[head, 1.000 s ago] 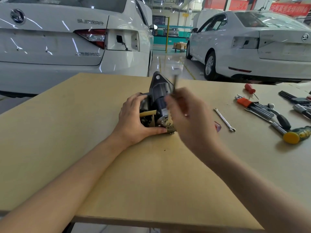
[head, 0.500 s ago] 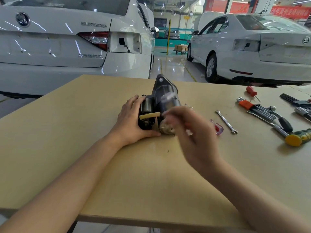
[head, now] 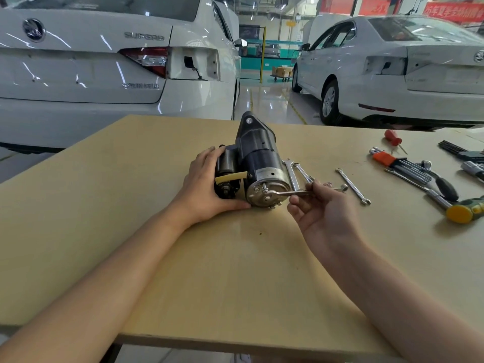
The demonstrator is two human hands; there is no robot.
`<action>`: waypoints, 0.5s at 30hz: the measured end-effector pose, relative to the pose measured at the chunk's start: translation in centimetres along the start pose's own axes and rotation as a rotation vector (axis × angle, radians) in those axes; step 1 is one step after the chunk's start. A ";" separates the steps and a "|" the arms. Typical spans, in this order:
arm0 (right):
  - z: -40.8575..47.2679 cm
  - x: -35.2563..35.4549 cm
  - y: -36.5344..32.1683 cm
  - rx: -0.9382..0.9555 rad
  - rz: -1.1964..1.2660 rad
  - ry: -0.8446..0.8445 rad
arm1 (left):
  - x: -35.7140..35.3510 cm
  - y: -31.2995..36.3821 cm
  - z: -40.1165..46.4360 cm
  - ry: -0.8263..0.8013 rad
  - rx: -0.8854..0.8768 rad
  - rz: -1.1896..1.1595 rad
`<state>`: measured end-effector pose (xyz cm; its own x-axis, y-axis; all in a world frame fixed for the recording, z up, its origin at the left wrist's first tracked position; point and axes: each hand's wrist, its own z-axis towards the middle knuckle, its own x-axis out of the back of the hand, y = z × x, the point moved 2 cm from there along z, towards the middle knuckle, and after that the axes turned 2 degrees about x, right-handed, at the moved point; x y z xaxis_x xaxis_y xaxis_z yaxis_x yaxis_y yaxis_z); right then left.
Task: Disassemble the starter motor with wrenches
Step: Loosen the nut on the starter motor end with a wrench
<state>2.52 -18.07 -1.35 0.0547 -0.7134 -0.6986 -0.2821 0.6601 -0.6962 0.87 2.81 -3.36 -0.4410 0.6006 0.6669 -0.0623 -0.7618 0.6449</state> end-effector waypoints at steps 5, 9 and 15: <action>0.0 -0.1 0.0 -0.004 0.035 -0.014 | -0.1 -0.1 0.1 -0.004 0.002 0.005; 0.2 0.0 0.0 0.005 0.059 -0.015 | -0.1 0.0 0.0 0.001 -0.002 0.011; -0.5 -1.2 -0.6 0.406 -0.362 -0.172 | -0.2 0.1 0.1 -0.002 -0.001 0.009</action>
<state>2.12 -17.78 0.00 0.2438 -0.8849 -0.3968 0.1726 0.4422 -0.8801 1.00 2.67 -3.43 -0.4398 0.5940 0.6736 -0.0593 -0.7676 0.6382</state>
